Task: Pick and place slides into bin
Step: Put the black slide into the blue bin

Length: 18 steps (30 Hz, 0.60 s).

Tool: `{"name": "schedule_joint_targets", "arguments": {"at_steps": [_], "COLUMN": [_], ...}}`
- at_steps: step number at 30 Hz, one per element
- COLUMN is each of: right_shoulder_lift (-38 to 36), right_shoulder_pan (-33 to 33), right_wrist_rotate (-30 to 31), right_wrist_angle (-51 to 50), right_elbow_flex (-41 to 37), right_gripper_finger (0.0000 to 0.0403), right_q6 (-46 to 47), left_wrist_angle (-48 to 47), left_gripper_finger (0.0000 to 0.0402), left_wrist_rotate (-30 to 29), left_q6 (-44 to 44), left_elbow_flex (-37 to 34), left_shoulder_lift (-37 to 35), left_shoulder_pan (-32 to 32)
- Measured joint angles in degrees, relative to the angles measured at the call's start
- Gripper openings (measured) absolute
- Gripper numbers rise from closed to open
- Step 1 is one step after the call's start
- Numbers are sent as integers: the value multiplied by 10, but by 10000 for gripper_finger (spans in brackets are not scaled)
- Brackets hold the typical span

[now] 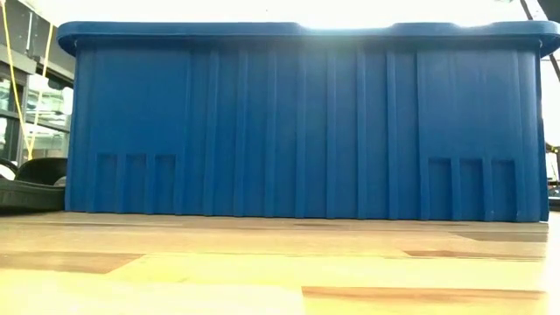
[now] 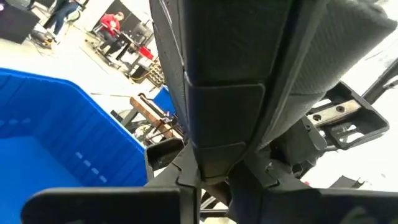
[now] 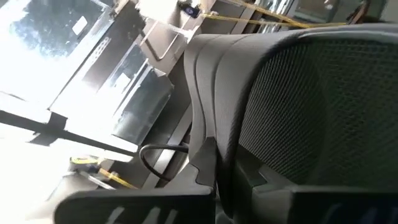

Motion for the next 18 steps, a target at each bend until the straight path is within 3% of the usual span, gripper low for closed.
{"name": "schedule_joint_targets", "arguments": {"at_steps": [7,12,18], "right_shoulder_lift": [3,1,0], "right_shoulder_pan": [1,-5,4], "right_wrist_rotate": [-42,-108,-96], "right_wrist_angle": [40,24,-6], "right_elbow_flex": [-2,-2,-2], "right_gripper_finger": [0,10,49], "right_q6": [-100,-106,-152], "left_wrist_angle": [-24,-49,-160], "left_gripper_finger": [40,40,40], "left_wrist_rotate": [5,27,56], "left_q6": [0,-7,-55], "left_elbow_flex": [0,1,2], "left_shoulder_lift": [-17,-32,-80], "left_shoulder_pan": [0,0,-2]}}
